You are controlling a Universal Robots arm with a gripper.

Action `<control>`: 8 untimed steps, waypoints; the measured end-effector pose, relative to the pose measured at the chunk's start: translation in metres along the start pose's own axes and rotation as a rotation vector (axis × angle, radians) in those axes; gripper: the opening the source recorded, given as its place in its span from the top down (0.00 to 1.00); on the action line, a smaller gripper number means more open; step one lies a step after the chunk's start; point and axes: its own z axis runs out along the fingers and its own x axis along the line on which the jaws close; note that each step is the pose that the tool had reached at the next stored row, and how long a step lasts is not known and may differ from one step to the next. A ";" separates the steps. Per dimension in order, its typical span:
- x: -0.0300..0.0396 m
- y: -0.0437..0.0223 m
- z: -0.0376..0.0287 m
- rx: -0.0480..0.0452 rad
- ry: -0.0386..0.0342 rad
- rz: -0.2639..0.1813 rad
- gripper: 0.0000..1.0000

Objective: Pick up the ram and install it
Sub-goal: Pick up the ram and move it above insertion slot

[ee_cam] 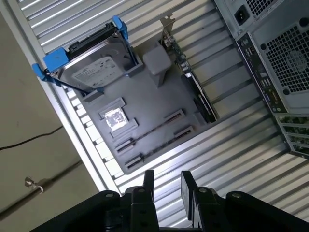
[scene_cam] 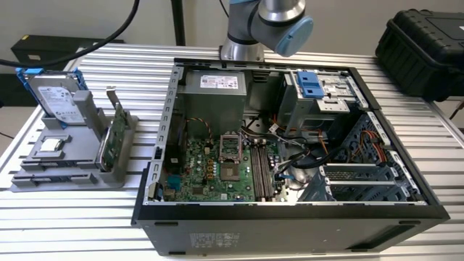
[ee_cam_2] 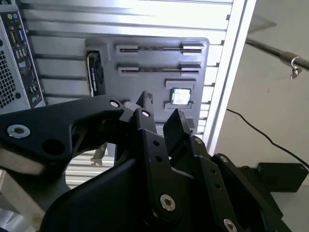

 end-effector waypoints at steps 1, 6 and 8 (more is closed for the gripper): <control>0.0000 0.0000 0.0000 0.0002 -0.0005 0.009 0.00; 0.0000 0.0000 0.0000 0.0010 -0.0028 0.057 0.00; 0.0000 0.0000 0.0000 0.0013 -0.0037 0.077 0.00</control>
